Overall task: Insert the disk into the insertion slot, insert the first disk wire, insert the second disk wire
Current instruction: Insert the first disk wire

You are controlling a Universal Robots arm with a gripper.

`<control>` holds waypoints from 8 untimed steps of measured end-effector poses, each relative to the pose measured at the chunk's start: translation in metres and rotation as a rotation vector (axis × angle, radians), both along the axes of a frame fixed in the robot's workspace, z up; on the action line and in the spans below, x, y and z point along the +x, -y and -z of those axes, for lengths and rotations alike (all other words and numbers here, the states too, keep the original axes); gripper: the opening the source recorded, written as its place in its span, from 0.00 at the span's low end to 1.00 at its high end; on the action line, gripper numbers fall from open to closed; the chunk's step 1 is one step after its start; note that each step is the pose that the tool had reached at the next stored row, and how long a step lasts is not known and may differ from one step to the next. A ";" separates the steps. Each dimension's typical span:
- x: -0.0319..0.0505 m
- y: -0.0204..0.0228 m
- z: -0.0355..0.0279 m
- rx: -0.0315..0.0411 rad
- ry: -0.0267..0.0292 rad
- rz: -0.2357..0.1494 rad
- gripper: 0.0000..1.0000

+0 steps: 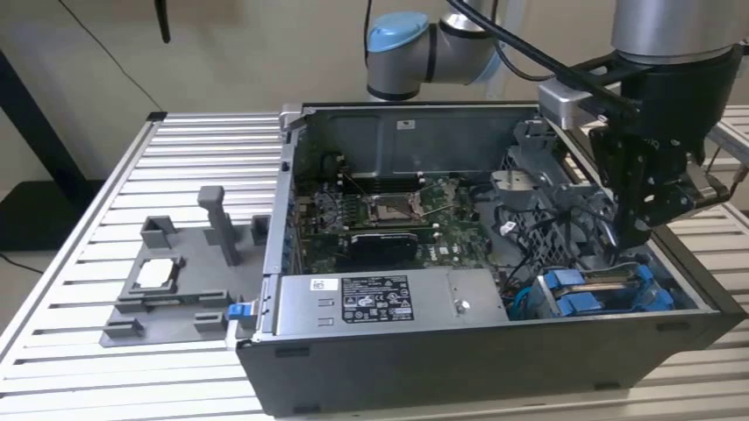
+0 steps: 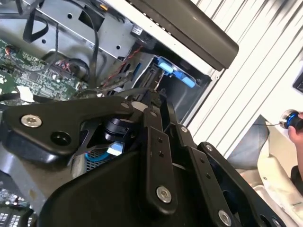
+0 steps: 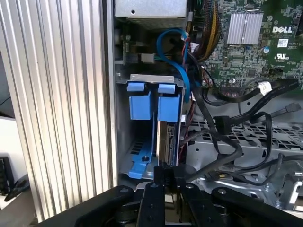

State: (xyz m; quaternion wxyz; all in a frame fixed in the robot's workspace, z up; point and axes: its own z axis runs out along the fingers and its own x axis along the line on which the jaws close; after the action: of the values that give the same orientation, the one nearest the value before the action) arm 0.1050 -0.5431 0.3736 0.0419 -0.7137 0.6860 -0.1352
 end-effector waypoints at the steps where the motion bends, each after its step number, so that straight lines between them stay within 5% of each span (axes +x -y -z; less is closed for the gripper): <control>1: 0.0006 0.0025 0.0008 0.0056 -0.0002 0.000 0.19; 3: 0.0030 0.0056 0.0020 0.0134 -0.0058 0.000 0.19; 7: 0.0098 0.0074 0.0031 0.0157 -0.0520 0.000 0.19; 8: 0.0118 0.0075 0.0035 0.0186 -0.0539 0.000 0.19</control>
State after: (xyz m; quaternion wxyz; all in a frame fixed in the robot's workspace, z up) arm 0.1168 -0.5506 0.3700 0.0300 -0.7165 0.6883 -0.1095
